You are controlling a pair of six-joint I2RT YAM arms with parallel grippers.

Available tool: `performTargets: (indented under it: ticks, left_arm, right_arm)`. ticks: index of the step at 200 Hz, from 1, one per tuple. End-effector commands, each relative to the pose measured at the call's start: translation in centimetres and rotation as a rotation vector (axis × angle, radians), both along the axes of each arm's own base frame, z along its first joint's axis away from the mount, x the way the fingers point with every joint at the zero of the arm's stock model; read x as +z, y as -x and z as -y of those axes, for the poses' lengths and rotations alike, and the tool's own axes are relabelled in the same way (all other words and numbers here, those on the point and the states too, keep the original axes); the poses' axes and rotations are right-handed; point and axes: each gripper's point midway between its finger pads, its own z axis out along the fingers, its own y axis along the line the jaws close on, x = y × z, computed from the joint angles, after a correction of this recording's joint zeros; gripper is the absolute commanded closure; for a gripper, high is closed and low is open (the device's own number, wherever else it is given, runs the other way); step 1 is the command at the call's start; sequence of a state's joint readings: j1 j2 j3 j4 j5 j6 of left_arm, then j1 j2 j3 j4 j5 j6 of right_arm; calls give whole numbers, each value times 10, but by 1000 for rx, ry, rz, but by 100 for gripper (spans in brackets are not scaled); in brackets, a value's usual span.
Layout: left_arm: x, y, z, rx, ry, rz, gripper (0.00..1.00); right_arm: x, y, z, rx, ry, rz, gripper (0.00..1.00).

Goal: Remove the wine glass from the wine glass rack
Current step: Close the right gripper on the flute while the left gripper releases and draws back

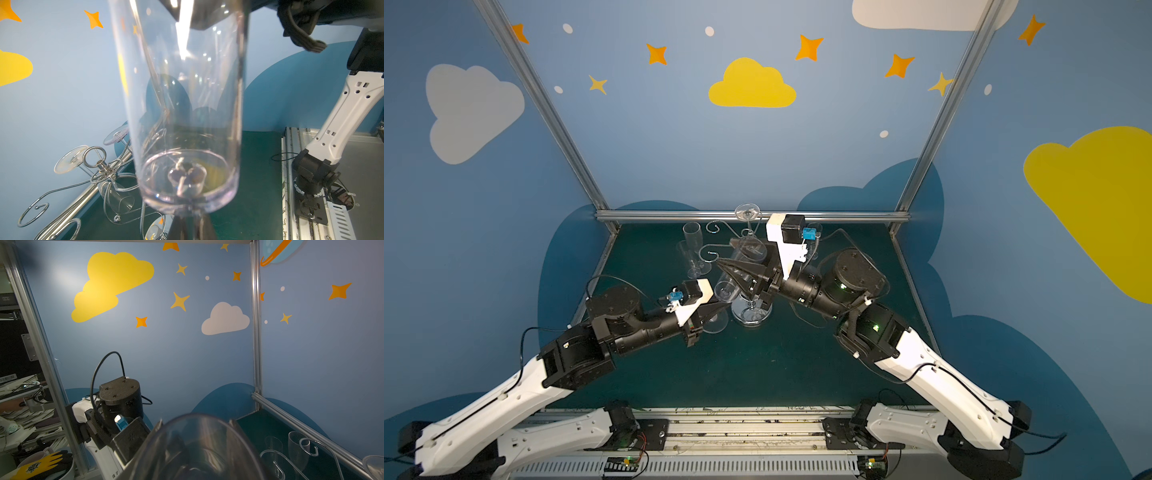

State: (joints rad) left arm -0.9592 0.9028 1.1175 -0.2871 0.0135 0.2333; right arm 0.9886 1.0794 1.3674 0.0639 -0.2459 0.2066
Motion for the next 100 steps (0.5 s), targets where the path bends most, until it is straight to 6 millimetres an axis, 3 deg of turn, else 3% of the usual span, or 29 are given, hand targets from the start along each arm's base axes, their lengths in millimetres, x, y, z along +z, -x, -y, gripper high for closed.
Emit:
performTargets:
  ticks: [1,21,41,66,100]
  left_arm:
    - [15,3,1,-14,27,43,88]
    - [15,3,0,-9,34,42,63]
    - [20,5,-4,-8,61,50,48]
    - [26,9,-14,13,101,59,39]
    - [24,8,-29,69,129,60,35]
  right_arm:
    - [8,-1,11,-25,-43,4,63]
    - [8,0,14,-31,-42,11,64]
    - [8,1,20,-47,-35,23,65]
    - [3,3,33,-83,-9,30,65]
    - [-16,1,55,-172,47,11,65]
